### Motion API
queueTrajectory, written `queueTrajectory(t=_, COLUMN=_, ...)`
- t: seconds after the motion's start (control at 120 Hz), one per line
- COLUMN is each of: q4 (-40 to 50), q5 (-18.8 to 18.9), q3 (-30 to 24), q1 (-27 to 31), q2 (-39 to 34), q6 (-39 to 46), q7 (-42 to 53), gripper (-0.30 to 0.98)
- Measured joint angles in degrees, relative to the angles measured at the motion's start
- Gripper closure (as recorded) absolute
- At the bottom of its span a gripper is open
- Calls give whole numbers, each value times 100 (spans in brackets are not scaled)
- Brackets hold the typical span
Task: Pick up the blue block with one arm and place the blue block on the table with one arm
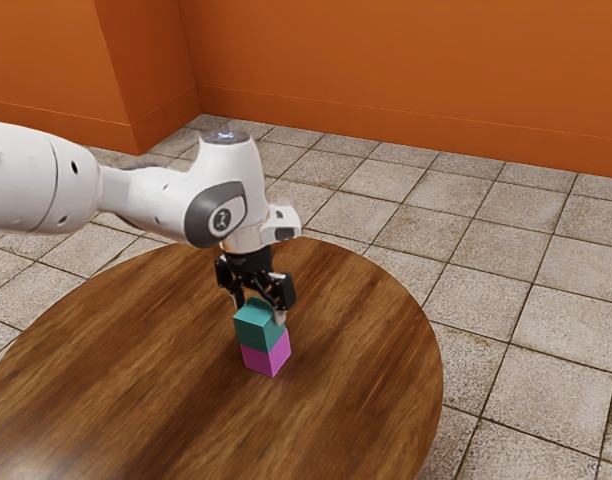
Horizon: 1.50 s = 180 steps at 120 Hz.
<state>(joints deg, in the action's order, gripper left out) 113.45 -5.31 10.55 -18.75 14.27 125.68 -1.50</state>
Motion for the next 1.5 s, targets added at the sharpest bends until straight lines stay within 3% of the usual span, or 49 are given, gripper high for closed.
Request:
queueTrajectory(t=0.275, q4=68, q5=-4, q3=-1, q1=11, q2=121, q6=177, q7=0, gripper=3)
queueTrajectory(t=0.575, q4=150, q5=-56, q3=0, q1=28, q2=123, q6=248, q7=0, gripper=23)
queueTrajectory(t=0.883, q4=-161, q5=96, q3=52, q1=54, q2=-101, q6=262, q7=-30, gripper=30)
queueTrajectory(t=0.933, q4=-486, q5=128, q3=69, q1=99, q2=77, q6=254, q7=-35, gripper=30)
queueTrajectory(t=1.092, q4=-2282, q5=164, q3=2, q1=602, q2=1599, q6=69, q7=-34, gripper=30)
queueTrajectory(t=1.183, q4=-2839, q5=147, q3=-113, q1=784, q2=2294, q6=-55, q7=-20, gripper=30)
queueTrajectory(t=1.333, q4=-3000, q5=131, q3=-176, q1=826, q2=2527, q6=-168, q7=-2, gripper=30)
queueTrajectory(t=1.5, q4=-3000, q5=110, q3=-185, q1=821, q2=2542, q6=-221, q7=26, gripper=16)
